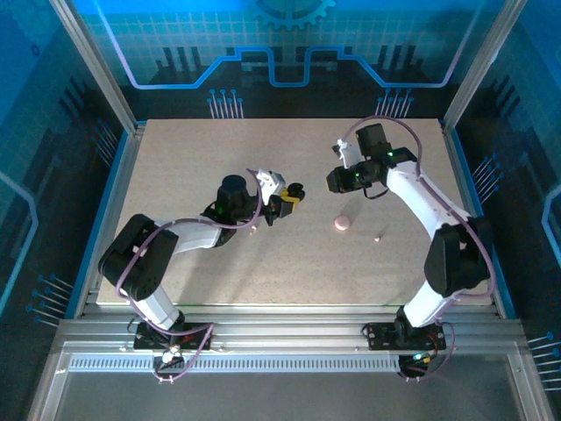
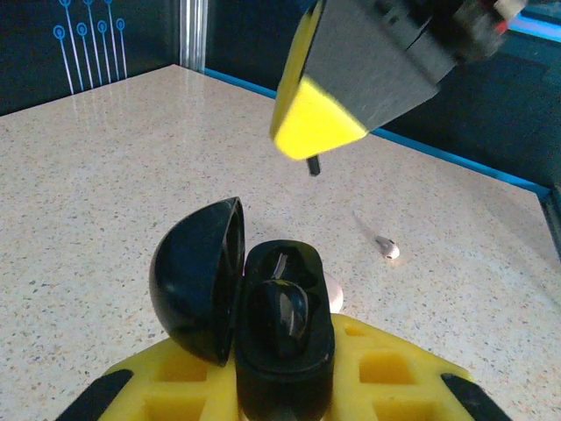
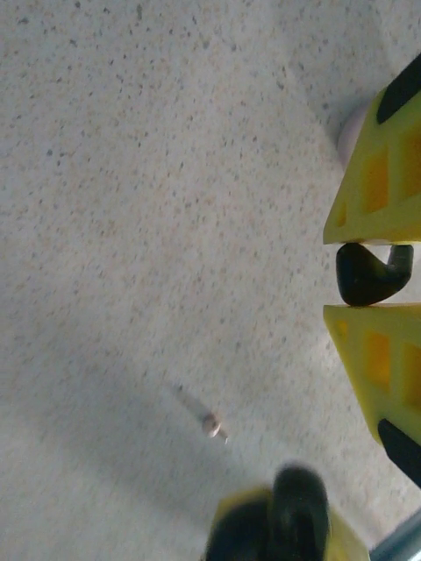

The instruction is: Insert the wireless bluetooth earbuds into the charging case

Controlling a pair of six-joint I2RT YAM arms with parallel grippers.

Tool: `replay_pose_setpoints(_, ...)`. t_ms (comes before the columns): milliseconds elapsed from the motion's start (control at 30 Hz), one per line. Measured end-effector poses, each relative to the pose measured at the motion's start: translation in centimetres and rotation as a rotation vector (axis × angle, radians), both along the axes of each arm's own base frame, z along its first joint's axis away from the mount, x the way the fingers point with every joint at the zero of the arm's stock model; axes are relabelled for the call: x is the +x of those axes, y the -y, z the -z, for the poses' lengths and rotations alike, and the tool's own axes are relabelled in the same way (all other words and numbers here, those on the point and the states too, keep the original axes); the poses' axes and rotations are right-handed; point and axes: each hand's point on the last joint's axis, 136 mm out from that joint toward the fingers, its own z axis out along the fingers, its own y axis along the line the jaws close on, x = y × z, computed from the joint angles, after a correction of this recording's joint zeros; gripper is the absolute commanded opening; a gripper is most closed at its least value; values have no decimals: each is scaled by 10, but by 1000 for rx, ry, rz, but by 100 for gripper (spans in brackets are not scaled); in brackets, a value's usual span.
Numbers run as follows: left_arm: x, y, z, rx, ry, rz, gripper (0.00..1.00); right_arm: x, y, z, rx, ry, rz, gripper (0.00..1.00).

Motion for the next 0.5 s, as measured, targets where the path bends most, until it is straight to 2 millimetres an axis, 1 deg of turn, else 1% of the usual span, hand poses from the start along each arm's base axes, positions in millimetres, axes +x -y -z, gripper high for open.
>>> replay_pose_setpoints(200,-3,4,-2,-12,29,-1,18,-17,-6,-30,168,53,82,21)
replay_pose_setpoints(367,-2,6,-7,-27,49,-10,18,-30,-10,-49,277,78,138,21)
replay_pose_setpoints(500,-2,7,-9,-36,48,-8,18,-39,-27,-59,343,82,142,21)
